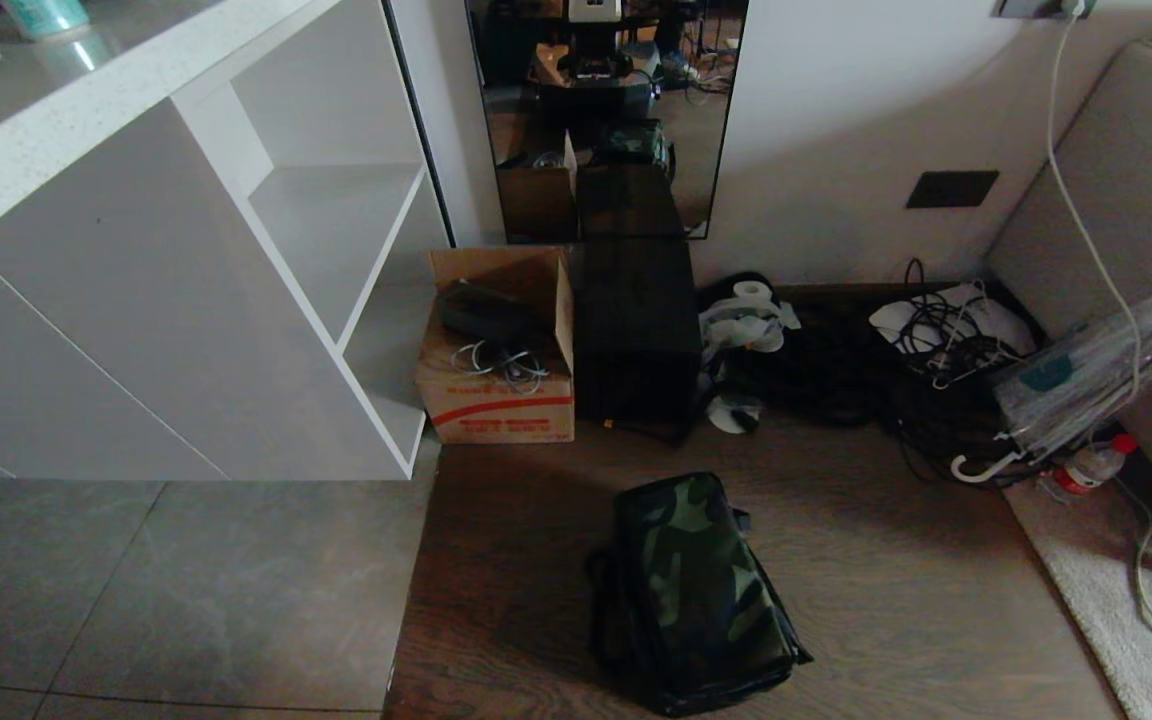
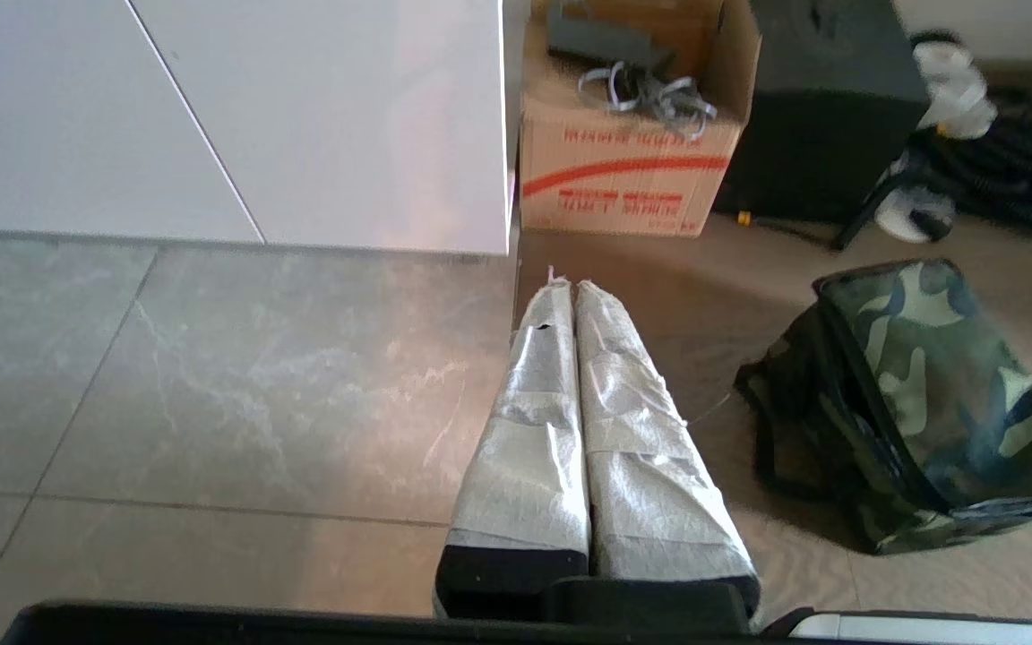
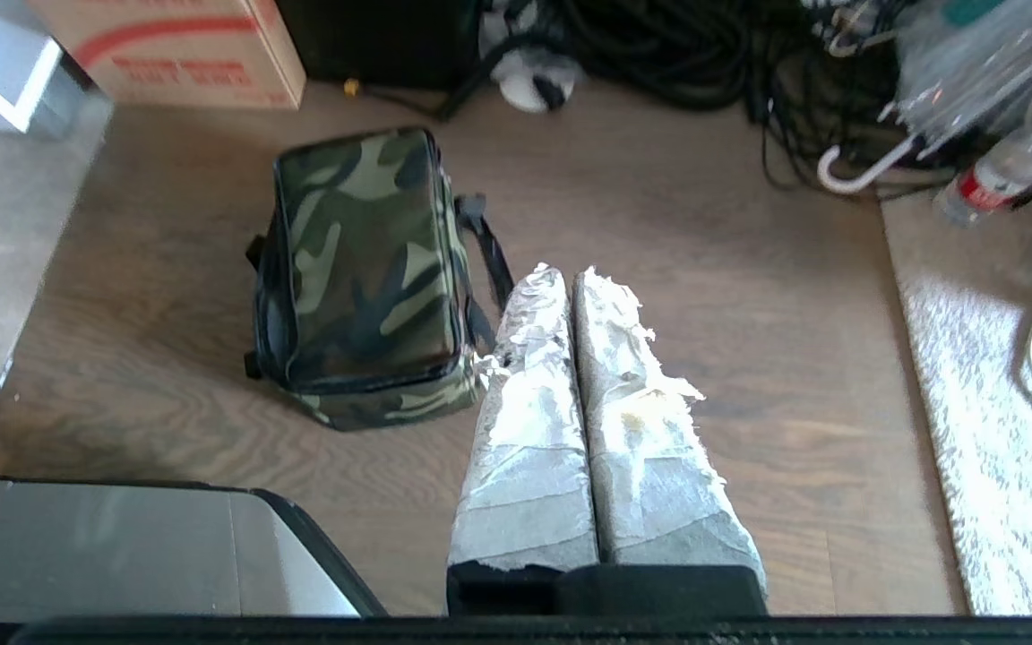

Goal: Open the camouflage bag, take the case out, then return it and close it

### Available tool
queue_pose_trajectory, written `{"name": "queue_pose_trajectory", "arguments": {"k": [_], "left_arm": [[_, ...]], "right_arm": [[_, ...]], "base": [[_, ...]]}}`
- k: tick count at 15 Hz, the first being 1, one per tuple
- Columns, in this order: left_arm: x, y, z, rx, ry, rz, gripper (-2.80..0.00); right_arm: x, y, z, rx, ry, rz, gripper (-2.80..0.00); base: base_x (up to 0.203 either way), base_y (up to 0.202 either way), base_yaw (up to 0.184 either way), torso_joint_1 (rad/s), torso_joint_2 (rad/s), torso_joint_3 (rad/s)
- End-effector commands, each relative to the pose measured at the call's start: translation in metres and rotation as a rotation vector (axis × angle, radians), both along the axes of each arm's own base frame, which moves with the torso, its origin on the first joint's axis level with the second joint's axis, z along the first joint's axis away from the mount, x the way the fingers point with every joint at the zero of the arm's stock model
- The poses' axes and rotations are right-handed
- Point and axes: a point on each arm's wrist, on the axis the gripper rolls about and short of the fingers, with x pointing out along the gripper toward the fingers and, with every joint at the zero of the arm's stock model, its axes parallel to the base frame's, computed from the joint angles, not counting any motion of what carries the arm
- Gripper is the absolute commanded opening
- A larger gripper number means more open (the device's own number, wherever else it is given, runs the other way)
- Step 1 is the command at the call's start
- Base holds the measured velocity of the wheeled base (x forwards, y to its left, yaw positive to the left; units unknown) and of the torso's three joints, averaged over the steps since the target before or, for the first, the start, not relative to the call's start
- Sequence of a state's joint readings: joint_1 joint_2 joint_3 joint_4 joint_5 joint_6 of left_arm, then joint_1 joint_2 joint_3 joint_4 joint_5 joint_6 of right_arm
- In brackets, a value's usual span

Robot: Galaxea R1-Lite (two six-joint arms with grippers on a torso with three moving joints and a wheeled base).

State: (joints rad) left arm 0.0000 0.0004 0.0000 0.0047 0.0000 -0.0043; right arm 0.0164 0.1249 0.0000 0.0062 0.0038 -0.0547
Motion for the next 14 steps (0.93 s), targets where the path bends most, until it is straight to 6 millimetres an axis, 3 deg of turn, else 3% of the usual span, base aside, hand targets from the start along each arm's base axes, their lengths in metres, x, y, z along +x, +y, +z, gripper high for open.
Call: {"name": "queue_pose_trajectory", "arguments": {"k": [1, 14], "left_arm": [[0.0000, 0.0000, 0.0000, 0.000, -0.001, 0.000, -2.80], [0.0000, 0.0000, 0.0000, 0.000, -0.001, 0.000, -2.80]], "right_arm": [[0.0002, 0.0000, 0.0000, 0.000, 0.002, 0.003, -2.80], [0.0002, 0.0000, 0.0000, 0.000, 0.002, 0.001, -2.80]], "base": [[0.000, 0.000, 0.000, 0.007, 0.00, 0.207], [0.000, 0.000, 0.000, 0.002, 0.00, 0.204]]}}
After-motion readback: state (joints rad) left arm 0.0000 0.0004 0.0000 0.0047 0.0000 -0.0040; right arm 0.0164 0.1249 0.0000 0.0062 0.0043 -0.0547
